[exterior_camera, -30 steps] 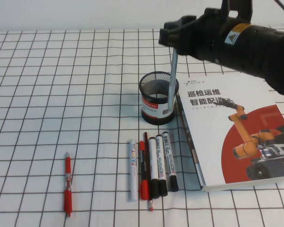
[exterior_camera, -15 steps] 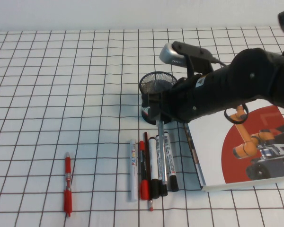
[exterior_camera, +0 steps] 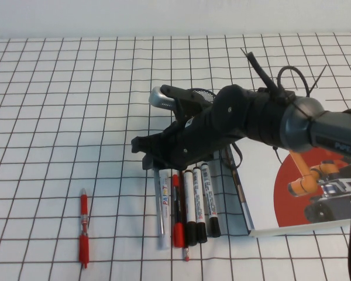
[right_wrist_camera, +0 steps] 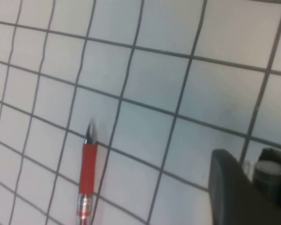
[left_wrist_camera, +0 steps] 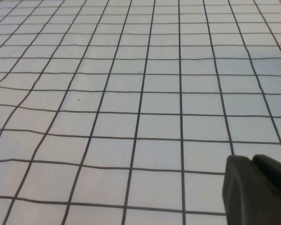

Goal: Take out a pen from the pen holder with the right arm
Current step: 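Take a marker out of the pen holder and lay it on the table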

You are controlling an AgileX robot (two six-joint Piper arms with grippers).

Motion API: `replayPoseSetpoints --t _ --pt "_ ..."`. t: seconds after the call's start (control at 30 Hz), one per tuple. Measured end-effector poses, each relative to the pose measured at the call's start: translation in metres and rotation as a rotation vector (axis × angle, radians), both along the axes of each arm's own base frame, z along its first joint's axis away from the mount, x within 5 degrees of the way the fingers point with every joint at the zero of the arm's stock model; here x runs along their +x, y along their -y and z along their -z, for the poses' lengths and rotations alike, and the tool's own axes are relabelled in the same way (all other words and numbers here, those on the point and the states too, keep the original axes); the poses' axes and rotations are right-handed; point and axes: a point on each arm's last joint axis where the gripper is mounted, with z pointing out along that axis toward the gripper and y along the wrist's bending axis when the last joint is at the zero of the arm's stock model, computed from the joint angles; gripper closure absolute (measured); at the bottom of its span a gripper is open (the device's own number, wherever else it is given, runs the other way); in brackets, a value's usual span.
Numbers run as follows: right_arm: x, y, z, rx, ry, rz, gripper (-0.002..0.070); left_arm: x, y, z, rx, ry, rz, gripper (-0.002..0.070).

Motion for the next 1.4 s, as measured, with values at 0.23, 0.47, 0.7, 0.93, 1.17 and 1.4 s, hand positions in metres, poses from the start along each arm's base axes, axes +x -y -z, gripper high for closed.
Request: replayPoseSetpoints --t 0.23,0.47,0.7,0.93,1.17,1.4 --pt "0.011 -0.011 0.027 0.000 -0.046 0.005 0.0580 0.000 0.000 0.000 0.000 0.000 0.000 0.0678" --pt "0.012 -0.012 0.036 -0.004 -0.058 0.008 0.0580 0.000 0.000 0.000 0.000 0.000 0.000 0.0678" --pt "0.012 -0.013 0.037 -0.003 -0.061 0.009 0.0519 0.000 0.000 0.000 0.000 0.000 0.000 0.0678" --pt "0.012 -0.013 0.037 -0.003 -0.061 0.009 0.0382 0.000 0.000 0.000 0.000 0.000 0.000 0.0678" --pt "0.002 -0.004 0.002 -0.042 0.055 -0.053 0.0409 0.000 0.000 0.000 0.000 0.000 0.000 0.0678" --pt "-0.049 0.041 -0.063 -0.061 0.224 -0.090 0.0648 0.000 0.000 0.000 0.000 0.000 0.000 0.0678"
